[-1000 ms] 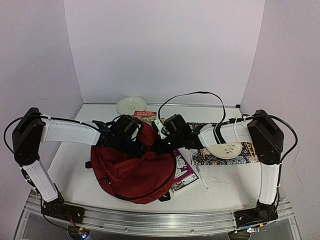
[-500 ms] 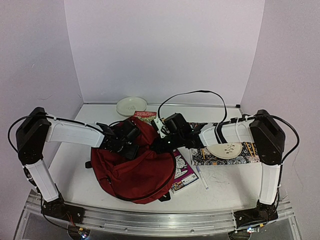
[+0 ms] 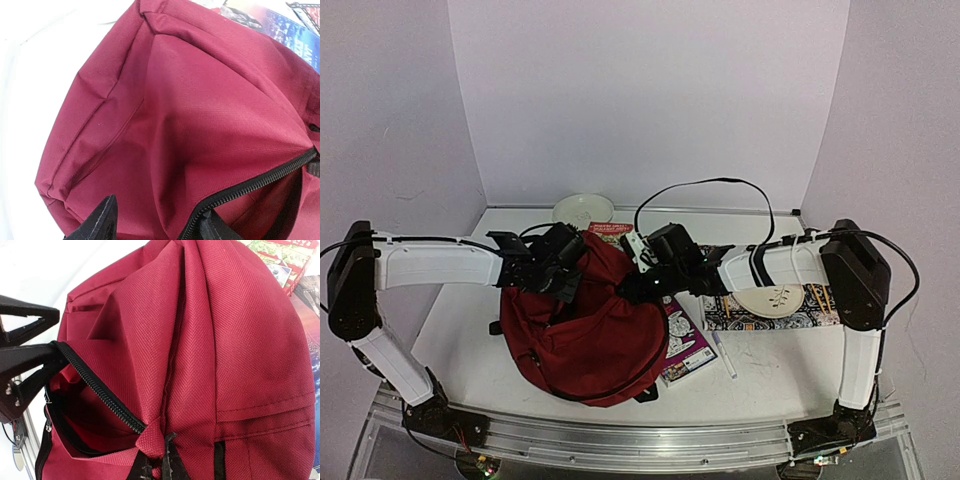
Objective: Pack the student bag
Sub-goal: Open the lower front pocket of the student bag, then pick up the pen from the center of the board.
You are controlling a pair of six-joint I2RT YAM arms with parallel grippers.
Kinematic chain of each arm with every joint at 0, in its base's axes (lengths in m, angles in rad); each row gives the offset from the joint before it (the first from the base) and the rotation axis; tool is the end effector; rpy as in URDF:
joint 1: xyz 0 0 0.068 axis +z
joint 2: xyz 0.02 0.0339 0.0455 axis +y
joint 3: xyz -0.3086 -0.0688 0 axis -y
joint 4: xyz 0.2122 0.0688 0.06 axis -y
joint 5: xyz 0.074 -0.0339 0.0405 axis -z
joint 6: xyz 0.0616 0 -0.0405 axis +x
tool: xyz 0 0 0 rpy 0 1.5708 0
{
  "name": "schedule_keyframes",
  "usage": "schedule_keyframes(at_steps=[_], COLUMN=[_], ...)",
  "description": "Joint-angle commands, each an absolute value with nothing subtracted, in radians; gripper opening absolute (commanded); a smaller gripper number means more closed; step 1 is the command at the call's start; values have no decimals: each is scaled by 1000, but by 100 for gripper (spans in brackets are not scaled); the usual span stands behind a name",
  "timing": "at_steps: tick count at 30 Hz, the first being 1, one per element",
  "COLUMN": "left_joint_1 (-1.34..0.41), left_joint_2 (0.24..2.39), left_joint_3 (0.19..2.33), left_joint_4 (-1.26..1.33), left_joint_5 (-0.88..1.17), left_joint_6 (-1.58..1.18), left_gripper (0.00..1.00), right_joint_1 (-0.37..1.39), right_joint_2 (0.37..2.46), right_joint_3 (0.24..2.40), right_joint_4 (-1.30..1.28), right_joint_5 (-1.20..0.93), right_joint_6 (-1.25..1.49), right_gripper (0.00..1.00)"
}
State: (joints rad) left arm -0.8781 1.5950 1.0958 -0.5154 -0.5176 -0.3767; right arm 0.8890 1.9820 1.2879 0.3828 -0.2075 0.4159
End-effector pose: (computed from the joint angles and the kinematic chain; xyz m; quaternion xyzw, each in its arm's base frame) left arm 0.2213 -0.2190 0.2648 0.1625 0.9179 0.0434 0.3593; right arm 0.2880 0.3750 0.2656 -0.2477 0.7672 0.4221 0.4146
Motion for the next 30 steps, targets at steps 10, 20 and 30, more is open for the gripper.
schedule_keyframes(at_steps=[10,20,30], left_joint_1=[-870,-870,-870], left_joint_2=[1491,1418,1453], left_joint_3=[1068,1136,1201], left_joint_4=[-531,-571,-626], left_joint_5=[-403,-356,-373], left_joint_6=[-333,-304,-299], left_gripper=[8,0,0], right_joint_1=[893,893,881], right_joint_2=[1941,1896,1709], right_joint_3=[1343,1369,1288], right_joint_4=[385,324,67], right_joint_5=[-232,-271,-160], right_joint_6=[426,427,396], right_gripper=[0,18,43])
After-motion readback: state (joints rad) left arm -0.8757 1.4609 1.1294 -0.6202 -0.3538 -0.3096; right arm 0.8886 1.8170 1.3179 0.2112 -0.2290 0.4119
